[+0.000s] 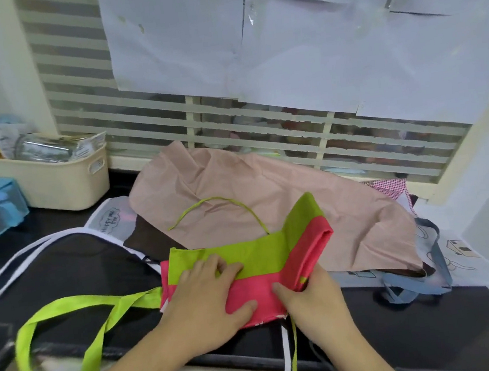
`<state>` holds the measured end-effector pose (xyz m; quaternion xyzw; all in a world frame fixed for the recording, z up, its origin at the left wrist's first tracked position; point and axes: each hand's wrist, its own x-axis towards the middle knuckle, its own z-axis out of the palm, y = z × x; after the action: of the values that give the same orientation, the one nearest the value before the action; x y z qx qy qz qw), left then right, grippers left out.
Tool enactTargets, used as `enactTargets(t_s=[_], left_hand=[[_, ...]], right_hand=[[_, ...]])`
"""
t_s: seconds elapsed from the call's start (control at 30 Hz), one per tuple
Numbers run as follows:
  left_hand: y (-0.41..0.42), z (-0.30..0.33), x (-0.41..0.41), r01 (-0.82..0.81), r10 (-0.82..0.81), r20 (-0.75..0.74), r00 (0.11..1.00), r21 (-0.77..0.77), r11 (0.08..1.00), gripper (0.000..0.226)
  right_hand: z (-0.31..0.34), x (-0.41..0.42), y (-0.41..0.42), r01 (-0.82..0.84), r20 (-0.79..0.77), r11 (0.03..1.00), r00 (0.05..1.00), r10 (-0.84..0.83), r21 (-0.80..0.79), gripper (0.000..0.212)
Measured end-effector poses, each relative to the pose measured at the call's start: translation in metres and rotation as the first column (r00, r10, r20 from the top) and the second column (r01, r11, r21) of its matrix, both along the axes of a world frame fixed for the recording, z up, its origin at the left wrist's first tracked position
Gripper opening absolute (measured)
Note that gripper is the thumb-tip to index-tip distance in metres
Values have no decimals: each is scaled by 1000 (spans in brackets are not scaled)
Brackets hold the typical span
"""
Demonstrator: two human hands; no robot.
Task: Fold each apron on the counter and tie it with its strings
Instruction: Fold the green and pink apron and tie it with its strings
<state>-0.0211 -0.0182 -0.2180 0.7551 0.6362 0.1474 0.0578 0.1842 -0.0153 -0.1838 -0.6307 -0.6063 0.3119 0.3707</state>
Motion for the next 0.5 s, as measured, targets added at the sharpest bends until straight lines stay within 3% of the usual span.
enactTargets(t_s=[0.1,0.17,0.2,0.23,0.3,0.4,0.47,0.5], left_hand=[[4,-3,-3,22,-21,51,999,-21,1000,81],[6,-3,-7,8,3,258,966,-42,999,66],[5,0,-10,-11,35,455,890,-55,998,52],[5,2,-12,-25,79,669,739,-90,996,42],[5,6,-19,-25,120,902,414,-120,992,49],[-1,12,-27,6,105,976,189,-108,994,69],[-4,17,-29,53,128,988,83,-133,990,62],[-5,22,-30,61,151,985,80,-156,986,53]], right_hand=[[-7,-7,1,10,144,997,989,-21,76,14],[-12,-10,0,-69,316,962,948,-19,264,27],[-14,-11,-1,-158,443,923,896,-14,350,26],[-12,-14,-4,-227,554,899,832,-21,374,22],[-12,-23,-8,-337,737,876,675,-30,345,29],[-14,-36,-11,-398,831,898,552,70,189,63],[-14,-41,-11,-387,875,915,475,90,116,86],[-13,-43,-11,-371,885,924,457,93,94,90]])
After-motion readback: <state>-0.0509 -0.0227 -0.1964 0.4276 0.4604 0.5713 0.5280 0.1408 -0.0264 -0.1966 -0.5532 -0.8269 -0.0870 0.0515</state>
